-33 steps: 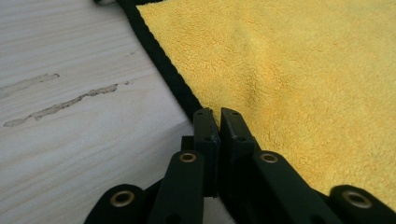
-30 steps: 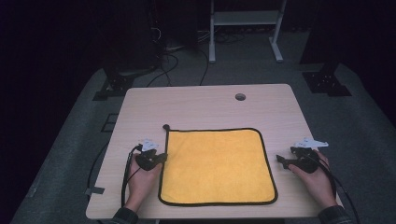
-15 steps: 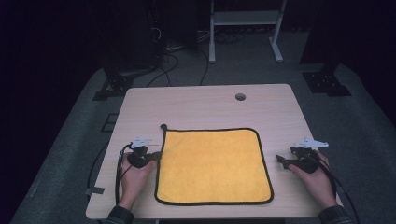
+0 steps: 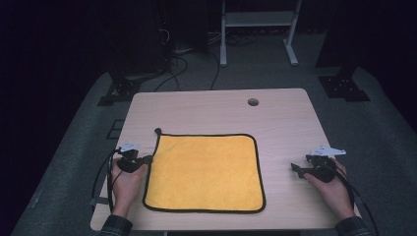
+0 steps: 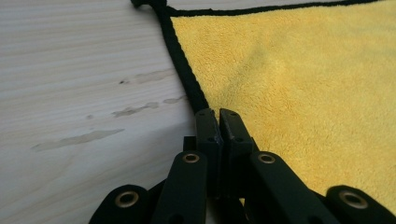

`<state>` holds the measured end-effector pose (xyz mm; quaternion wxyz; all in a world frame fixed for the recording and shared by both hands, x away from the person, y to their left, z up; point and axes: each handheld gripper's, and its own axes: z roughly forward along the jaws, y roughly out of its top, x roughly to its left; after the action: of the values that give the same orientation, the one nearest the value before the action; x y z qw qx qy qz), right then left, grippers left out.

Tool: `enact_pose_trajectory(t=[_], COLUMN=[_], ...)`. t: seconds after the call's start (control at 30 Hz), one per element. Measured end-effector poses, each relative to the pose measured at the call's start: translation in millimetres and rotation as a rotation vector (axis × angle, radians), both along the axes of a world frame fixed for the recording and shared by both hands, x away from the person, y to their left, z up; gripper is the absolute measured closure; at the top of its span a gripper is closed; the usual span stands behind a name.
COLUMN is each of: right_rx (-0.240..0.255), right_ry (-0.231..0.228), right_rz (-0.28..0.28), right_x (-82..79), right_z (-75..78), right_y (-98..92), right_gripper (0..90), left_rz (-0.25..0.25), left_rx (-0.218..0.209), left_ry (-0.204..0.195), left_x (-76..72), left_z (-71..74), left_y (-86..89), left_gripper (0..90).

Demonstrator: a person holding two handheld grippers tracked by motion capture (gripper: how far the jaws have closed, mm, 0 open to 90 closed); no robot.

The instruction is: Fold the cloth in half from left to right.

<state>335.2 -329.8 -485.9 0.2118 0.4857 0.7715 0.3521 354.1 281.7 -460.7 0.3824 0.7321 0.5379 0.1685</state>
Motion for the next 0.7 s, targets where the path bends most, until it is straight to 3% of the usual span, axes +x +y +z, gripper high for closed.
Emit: enact_pose_trajectory(t=[0.1,0.27,0.53,0.7], right_rx=[0.000,0.000,0.000,0.000], right_ry=[0.000,0.000,0.000,0.000], right_rz=[0.000,0.000,0.000,0.000], right_x=[0.0,0.0,0.0,0.0], right_z=[0.0,0.0,0.0,0.0], right_y=[0.0,0.0,0.0,0.0], right_gripper=[25.6,25.6,25.6,25.6], left_rz=[-0.011,-0.038,-0.130,-0.185], left_rx=[-0.026,-0.109,-0.237,-0.286], left_ry=[-0.008,-0.036,-0.063,-0.074], left_x=[-0.8,-2.2,-1.0,0.5], left_z=[4.0,10.8,15.5,18.2], left_y=[0.2,-1.9,-13.4,-24.0], left_gripper=[87.4,87.4,87.2,87.2])
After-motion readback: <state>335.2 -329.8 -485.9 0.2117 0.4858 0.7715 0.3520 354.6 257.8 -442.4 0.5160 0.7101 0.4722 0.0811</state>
